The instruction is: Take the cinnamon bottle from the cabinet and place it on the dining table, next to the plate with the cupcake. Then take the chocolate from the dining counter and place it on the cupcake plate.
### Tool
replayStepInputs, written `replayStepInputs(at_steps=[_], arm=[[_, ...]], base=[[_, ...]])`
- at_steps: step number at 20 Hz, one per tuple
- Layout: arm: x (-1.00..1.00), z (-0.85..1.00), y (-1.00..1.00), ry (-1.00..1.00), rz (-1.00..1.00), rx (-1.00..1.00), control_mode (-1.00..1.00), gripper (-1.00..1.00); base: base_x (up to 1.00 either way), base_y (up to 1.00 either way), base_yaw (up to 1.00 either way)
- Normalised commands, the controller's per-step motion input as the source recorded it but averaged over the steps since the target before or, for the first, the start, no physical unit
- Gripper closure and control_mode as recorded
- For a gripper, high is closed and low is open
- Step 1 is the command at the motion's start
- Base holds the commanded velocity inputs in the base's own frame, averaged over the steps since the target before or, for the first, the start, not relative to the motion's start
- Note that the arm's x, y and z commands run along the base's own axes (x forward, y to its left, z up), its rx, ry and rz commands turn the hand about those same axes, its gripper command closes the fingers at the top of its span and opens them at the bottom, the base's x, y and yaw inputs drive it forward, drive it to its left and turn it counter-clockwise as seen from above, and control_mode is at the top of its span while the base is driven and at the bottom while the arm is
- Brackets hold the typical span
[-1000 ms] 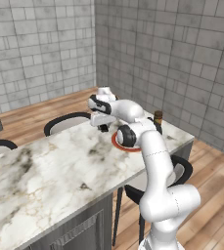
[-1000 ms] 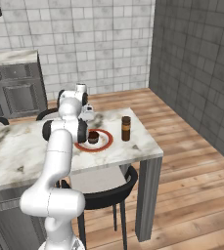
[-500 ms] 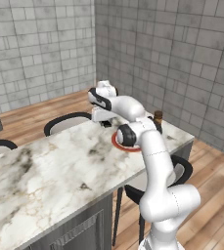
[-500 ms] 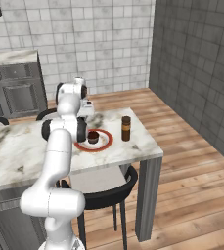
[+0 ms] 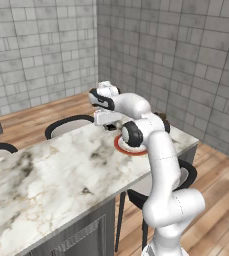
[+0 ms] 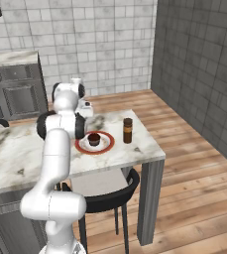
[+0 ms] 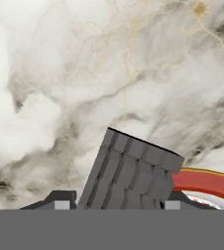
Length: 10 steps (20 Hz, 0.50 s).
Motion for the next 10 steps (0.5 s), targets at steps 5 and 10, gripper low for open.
replayStepInputs(at_steps=[5, 10], arm=[[-0.81, -0.06, -0.08, -0.21, 0.0, -0.01, -1.0, 1.0], [-0.85, -0.1, -0.13, -0.34, 0.0, 0.0, -1.0, 1.0]], base=[[0.0, 0.0, 0.0], [0.0, 0.0, 0.0]])
